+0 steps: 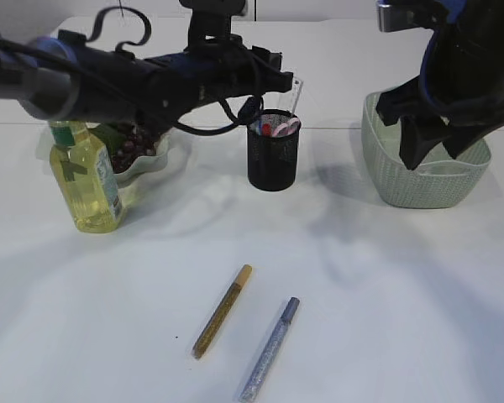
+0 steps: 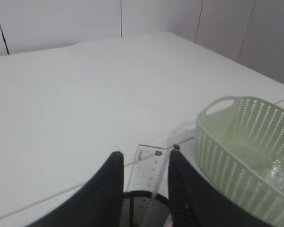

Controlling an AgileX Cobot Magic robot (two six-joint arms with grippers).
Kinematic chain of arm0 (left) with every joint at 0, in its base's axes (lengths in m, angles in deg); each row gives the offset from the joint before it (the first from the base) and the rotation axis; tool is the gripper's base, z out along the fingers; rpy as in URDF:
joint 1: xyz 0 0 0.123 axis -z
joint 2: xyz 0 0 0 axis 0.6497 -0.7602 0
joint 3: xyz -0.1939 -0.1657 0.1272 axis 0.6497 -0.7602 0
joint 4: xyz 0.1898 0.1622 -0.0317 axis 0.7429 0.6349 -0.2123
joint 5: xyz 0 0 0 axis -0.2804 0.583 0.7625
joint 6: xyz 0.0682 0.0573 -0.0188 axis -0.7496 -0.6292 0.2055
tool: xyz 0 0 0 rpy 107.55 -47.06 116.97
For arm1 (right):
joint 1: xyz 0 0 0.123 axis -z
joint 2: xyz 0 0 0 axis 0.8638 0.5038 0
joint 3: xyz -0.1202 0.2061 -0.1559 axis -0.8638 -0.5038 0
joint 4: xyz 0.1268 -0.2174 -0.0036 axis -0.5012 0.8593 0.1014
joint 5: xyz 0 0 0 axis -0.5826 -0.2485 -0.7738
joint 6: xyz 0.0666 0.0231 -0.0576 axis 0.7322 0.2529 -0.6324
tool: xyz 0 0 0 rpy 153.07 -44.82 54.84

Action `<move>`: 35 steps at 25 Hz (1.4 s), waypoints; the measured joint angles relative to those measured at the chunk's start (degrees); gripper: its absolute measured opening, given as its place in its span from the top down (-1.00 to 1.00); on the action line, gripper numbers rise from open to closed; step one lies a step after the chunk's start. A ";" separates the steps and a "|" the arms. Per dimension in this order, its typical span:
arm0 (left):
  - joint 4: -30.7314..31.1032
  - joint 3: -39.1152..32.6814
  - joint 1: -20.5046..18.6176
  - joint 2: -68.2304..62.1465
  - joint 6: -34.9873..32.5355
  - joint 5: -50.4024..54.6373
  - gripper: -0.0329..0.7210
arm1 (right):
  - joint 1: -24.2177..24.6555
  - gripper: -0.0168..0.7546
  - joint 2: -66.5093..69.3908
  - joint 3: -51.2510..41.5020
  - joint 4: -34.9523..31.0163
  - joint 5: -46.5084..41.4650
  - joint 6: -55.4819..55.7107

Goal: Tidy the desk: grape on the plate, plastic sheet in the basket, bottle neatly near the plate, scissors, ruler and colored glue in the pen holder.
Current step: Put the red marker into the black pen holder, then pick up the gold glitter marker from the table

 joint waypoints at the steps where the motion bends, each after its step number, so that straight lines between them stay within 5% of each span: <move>1: -0.24 0.00 0.00 1.34 0.00 2.72 0.28 | 0.00 -0.12 0.00 0.00 0.00 0.00 0.00; 10: -1.93 0.00 0.00 11.25 0.00 35.28 0.28 | 0.00 -0.12 0.00 0.00 -1.24 -0.22 0.00; 18: -3.41 0.00 1.27 17.04 0.00 62.29 0.28 | 0.00 -0.12 0.00 0.00 -8.62 -0.22 0.00; 27: -3.68 0.00 6.25 17.29 0.00 77.04 0.28 | 0.00 -0.12 0.00 0.00 -17.07 -0.22 0.00; 35: -5.53 0.26 7.74 15.12 -0.48 82.27 0.28 | 0.00 -0.12 -2.15 0.00 -15.51 -0.22 0.00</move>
